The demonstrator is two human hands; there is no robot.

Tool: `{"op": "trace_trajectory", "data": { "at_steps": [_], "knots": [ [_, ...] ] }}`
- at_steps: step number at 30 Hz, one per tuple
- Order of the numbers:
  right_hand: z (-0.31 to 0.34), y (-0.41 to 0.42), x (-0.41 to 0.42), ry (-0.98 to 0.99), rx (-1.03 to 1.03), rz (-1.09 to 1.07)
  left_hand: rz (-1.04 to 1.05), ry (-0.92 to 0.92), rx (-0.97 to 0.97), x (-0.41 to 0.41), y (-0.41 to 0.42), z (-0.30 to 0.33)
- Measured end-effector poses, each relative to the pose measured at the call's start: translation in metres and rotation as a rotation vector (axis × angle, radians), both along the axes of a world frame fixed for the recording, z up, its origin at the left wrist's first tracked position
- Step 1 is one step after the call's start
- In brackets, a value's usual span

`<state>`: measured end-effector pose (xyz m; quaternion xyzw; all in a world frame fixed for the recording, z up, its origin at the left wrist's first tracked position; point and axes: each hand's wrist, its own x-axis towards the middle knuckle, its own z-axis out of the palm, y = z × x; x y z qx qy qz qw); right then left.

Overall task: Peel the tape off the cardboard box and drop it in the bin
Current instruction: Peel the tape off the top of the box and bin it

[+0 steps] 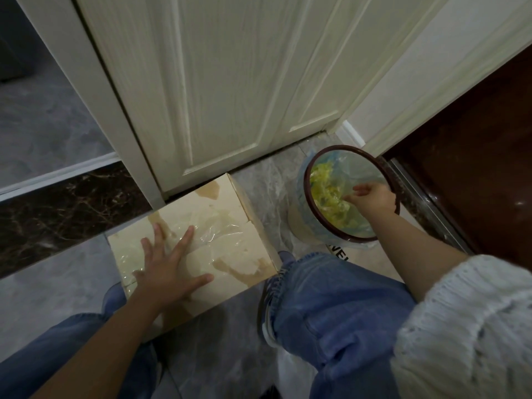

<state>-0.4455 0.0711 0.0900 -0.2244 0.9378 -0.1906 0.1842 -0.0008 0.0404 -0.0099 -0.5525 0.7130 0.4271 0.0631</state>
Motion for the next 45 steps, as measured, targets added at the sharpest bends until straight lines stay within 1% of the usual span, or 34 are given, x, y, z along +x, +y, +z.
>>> {"op": "trace_trajectory", "data": {
  "at_steps": [2,5,9,11,15,18,20,25,29,31,34,37,39,40,42,43,45],
  "knots": [
    [-0.004,0.0,0.0,-0.024,0.01,0.017,0.0,0.001,-0.003,0.0,0.0,-0.001],
    [-0.01,0.003,-0.004,-0.062,-0.055,-0.008,-0.006,0.009,0.001,0.001,0.0,-0.002],
    [-0.005,0.001,-0.003,-0.086,-0.084,-0.04,-0.006,0.008,0.007,0.001,0.0,-0.001],
    [-0.004,0.001,-0.003,-0.094,-0.1,-0.079,-0.008,0.016,0.001,0.001,0.0,-0.001],
    [-0.008,-0.001,-0.005,-0.22,-0.193,-0.226,-0.009,0.018,-0.013,0.002,0.001,-0.004],
    [-0.01,-0.004,-0.005,-0.252,-0.227,-0.272,-0.007,0.019,-0.01,0.002,0.001,-0.004],
    [-0.015,-0.004,-0.007,-0.25,-0.229,-0.255,-0.007,0.017,-0.003,0.001,0.0,-0.003],
    [-0.028,-0.001,-0.017,-0.127,-0.097,-0.101,0.002,0.01,0.0,0.001,0.0,-0.002],
    [-0.012,-0.001,-0.002,-0.041,-0.053,0.0,-0.007,0.01,0.007,0.0,0.0,0.001],
    [0.003,-0.007,0.01,-0.009,-0.1,0.082,-0.011,-0.001,0.01,0.0,0.0,0.003],
    [0.028,-0.027,0.046,0.028,-0.247,0.28,-0.008,0.012,0.024,0.0,0.001,0.007],
    [0.04,-0.042,0.096,-0.068,-0.312,0.553,0.019,0.004,0.027,-0.004,0.001,0.011],
    [0.038,-0.046,0.131,-0.151,-0.255,0.821,0.039,-0.023,0.04,-0.008,0.0,0.011],
    [0.032,-0.047,0.147,-0.147,-0.204,0.962,0.045,-0.033,0.043,-0.008,0.0,0.011],
    [0.012,-0.051,0.17,-0.067,-0.152,1.199,0.038,-0.033,0.049,-0.007,-0.001,0.011],
    [-0.001,-0.053,0.177,-0.019,-0.128,1.284,0.035,-0.032,0.056,-0.006,-0.002,0.011],
    [-0.02,-0.053,0.185,0.092,-0.073,1.373,0.03,-0.038,0.07,-0.004,-0.003,0.012]
  ]
}}
